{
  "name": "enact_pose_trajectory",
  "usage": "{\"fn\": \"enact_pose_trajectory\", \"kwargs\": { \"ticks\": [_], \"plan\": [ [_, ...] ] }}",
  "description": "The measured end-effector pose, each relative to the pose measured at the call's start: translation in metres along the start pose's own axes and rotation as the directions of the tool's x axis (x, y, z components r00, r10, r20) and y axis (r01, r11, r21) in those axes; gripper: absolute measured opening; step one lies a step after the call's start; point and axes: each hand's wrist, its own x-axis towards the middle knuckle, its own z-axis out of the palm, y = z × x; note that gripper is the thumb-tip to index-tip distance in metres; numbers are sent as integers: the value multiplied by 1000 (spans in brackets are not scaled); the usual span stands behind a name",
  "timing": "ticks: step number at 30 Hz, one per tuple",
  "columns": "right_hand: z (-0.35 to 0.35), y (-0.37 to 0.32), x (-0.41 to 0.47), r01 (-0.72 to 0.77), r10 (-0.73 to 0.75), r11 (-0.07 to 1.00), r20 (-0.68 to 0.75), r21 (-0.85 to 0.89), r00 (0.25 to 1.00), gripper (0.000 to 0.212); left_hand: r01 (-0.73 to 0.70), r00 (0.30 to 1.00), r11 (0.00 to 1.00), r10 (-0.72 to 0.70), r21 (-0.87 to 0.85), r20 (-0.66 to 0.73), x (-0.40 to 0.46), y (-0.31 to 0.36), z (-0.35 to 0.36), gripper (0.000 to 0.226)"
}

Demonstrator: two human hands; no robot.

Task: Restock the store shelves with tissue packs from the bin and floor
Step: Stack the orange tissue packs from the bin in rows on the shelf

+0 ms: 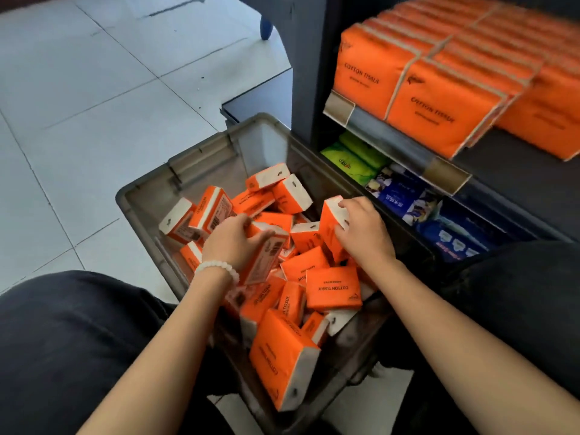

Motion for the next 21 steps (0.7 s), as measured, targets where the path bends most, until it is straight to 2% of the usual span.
{"fn": "enact_pose_trajectory", "kwargs": {
  "ticks": [3,5,9,13,18,21],
  "plan": [
    [-30,0,-14,51,-51,999,-79,2,996,42,-92,993,995,90,-32,-75,-9,27,-17,45],
    [-56,7,-26,85,-83,996,-144,7,986,39,-173,981,985,173,6,-91,-18,53,-26,44],
    [-112,28,-52,190,-174,982,-341,13,924,31,-318,943,946,322,58,-88,-36,108,-33,38],
    [-171,45,-87,174,-129,984,-501,44,856,31,-450,891,893,451,21,-63,-52,167,-33,42],
    [-234,71,-123,185,-117,982,-635,43,764,31,-592,802,805,593,39,-74,-77,243,-31,38],
    [-263,88,-136,186,-96,981,-704,51,703,31,-666,737,743,669,61,-101,-87,281,-32,51]
  ]
}}
